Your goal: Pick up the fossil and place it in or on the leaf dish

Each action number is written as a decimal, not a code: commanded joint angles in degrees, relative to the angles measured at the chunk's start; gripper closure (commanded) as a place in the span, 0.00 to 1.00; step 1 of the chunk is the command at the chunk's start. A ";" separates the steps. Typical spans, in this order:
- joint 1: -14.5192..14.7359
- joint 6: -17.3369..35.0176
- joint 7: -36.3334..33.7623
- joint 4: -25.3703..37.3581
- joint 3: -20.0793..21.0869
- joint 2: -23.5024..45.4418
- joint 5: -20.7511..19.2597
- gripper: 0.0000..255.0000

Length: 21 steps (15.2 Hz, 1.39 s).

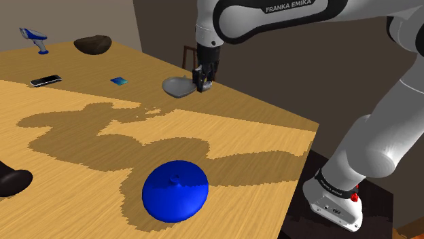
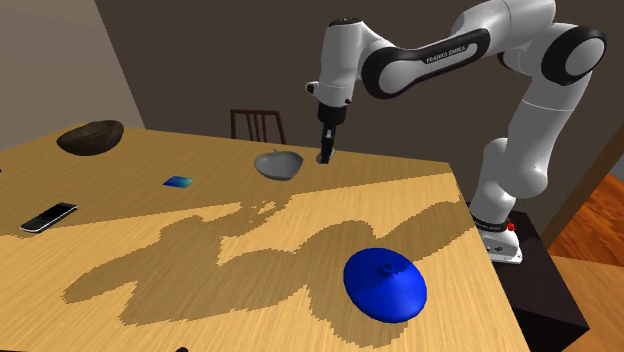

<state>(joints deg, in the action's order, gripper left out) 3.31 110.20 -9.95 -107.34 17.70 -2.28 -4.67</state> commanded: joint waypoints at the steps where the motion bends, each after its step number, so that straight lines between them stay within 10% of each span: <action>1: 0.01 -1.54 0.12 1.41 0.01 -0.13 0.08 1.00; 9: -0.15 -7.21 0.69 16.10 -0.22 9.32 -2.65 1.00; 17: 3.32 -19.43 2.90 52.17 -1.75 33.63 -8.53 1.00; 21: 2.98 -17.02 2.77 49.65 -1.87 33.53 -8.43 1.00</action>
<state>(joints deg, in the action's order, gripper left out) 6.34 92.63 -7.17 -57.41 15.86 31.03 -13.06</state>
